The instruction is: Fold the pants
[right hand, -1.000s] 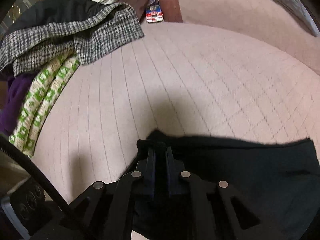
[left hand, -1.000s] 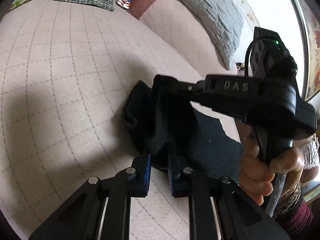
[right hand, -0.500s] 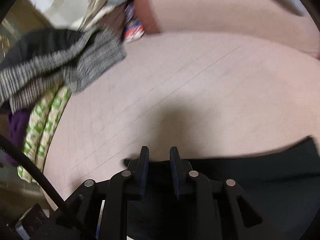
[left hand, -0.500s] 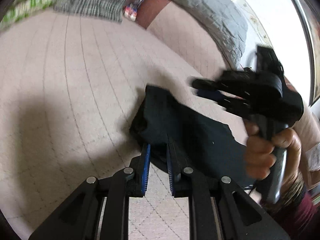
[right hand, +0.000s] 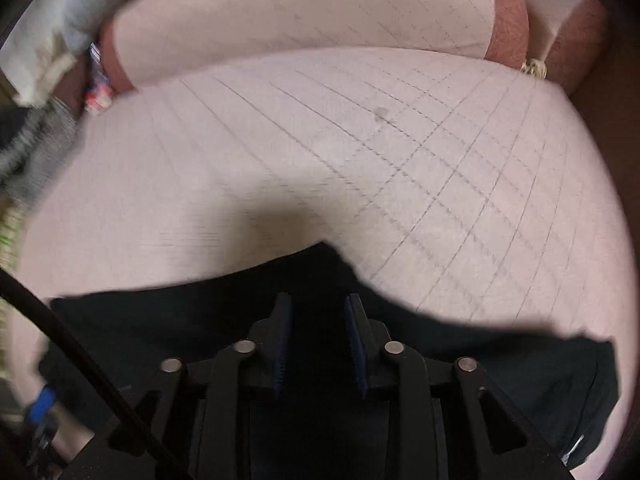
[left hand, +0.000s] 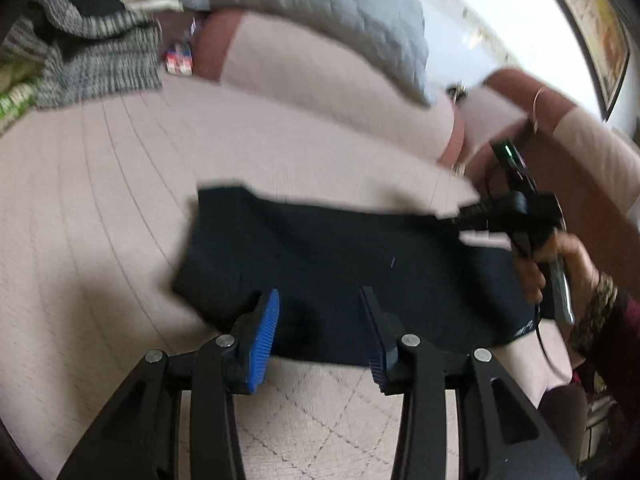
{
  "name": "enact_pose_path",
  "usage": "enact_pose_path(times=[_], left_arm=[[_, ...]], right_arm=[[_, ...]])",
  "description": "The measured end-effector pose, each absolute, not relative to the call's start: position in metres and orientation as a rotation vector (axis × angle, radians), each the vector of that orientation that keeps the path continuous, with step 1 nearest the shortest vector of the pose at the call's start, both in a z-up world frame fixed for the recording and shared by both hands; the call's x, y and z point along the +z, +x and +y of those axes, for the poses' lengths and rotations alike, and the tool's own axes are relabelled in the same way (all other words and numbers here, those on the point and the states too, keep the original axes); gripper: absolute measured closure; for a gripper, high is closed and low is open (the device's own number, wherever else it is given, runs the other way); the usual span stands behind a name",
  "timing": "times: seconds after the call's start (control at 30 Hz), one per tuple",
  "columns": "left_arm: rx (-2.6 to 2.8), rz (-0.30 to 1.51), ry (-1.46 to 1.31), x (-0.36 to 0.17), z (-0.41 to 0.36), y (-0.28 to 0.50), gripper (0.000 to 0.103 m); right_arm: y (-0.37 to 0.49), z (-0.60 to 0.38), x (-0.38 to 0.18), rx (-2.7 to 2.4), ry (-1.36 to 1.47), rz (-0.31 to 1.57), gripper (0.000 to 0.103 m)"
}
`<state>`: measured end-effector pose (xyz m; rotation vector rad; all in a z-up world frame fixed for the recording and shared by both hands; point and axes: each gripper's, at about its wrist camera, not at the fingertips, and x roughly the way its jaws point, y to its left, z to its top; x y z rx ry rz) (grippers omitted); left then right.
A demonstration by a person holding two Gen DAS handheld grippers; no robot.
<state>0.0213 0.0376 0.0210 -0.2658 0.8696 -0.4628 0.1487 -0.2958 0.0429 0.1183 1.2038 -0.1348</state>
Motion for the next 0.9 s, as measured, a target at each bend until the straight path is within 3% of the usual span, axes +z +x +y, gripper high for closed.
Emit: enact_pose_path(times=[0.03,0.07,0.1,0.13,0.17,0.2,0.23,0.27,0.57,0.63,0.9], left_arm=[[-0.455,0.898,-0.253,0.013,0.036,0.024,0.064],[-0.451,0.908,-0.242,0.010,0.036,0.023,0.064],[-0.449,0.911,-0.235,0.007,0.036,0.022,0.064],[-0.449,0.916,-0.229,0.004,0.035,0.022,0.064],[-0.450,0.916,-0.226,0.004,0.035,0.021,0.064],[-0.451,0.914,-0.222,0.004,0.034,0.021,0.064],[-0.452,0.914,-0.220,0.003,0.034,0.021,0.064],[-0.453,0.919,-0.223,0.002,0.033,0.022,0.064],[-0.446,0.918,-0.195,-0.001,0.024,0.026,0.064],[-0.444,0.917,-0.191,0.000,0.023,0.025,0.064],[-0.442,0.900,-0.195,0.008,0.028,0.021,0.064]], right_arm=[[0.159,-0.291,0.037,-0.189,0.027,1.190,0.041],[0.164,-0.290,0.035,-0.214,-0.019,1.171,0.032],[0.169,-0.288,0.033,-0.215,-0.045,1.150,0.032],[0.173,-0.289,0.031,-0.182,-0.014,1.158,0.047],[0.173,-0.292,0.030,-0.135,0.045,1.167,0.070],[0.173,-0.294,0.032,-0.095,0.095,1.171,0.071],[0.172,-0.295,0.034,-0.084,0.081,1.174,0.083],[0.170,-0.297,0.035,-0.076,0.070,1.178,0.089],[0.194,-0.310,0.046,-0.111,0.087,1.161,0.097],[0.203,-0.307,0.042,-0.144,0.045,1.161,0.103],[0.174,-0.274,0.077,-0.181,-0.027,1.024,0.094]])
